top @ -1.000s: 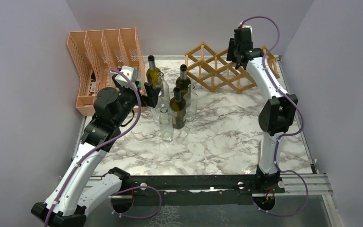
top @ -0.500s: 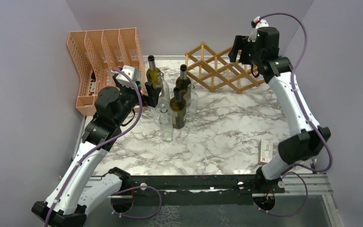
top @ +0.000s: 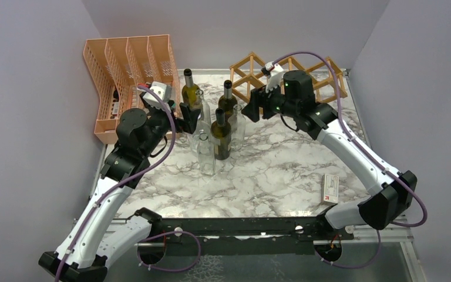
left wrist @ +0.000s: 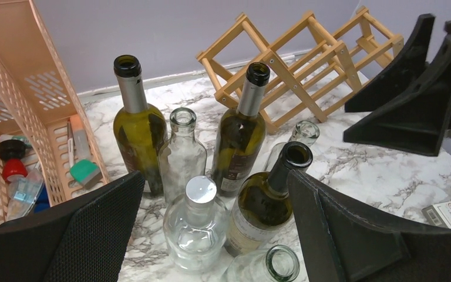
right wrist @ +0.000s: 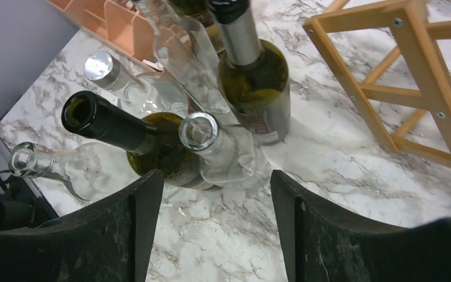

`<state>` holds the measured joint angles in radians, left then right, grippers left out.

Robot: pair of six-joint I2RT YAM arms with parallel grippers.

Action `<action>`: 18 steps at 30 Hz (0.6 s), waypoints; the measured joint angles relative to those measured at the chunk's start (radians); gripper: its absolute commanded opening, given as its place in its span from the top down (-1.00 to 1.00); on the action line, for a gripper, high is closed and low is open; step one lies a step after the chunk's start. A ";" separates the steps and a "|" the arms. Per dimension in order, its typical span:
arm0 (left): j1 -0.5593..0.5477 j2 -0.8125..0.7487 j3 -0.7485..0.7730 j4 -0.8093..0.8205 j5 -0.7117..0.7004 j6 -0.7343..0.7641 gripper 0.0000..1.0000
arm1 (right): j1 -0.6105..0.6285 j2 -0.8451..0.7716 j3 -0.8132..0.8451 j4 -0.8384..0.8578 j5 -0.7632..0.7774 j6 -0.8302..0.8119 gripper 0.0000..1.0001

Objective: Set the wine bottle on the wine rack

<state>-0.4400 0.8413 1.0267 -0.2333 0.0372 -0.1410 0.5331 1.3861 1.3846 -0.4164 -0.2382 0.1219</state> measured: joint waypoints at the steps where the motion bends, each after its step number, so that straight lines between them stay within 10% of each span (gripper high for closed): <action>1: 0.000 -0.004 0.000 0.000 0.000 0.000 -0.98 | 0.019 0.011 0.000 0.010 -0.003 0.000 -0.36; 18: 0.000 -0.039 0.000 0.000 0.000 0.000 -0.98 | 0.142 0.181 0.000 0.146 0.114 -0.047 0.07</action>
<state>-0.4400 0.8021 1.0267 -0.2333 0.0372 -0.1413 0.6750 1.5669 1.3846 -0.2699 -0.1238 0.0746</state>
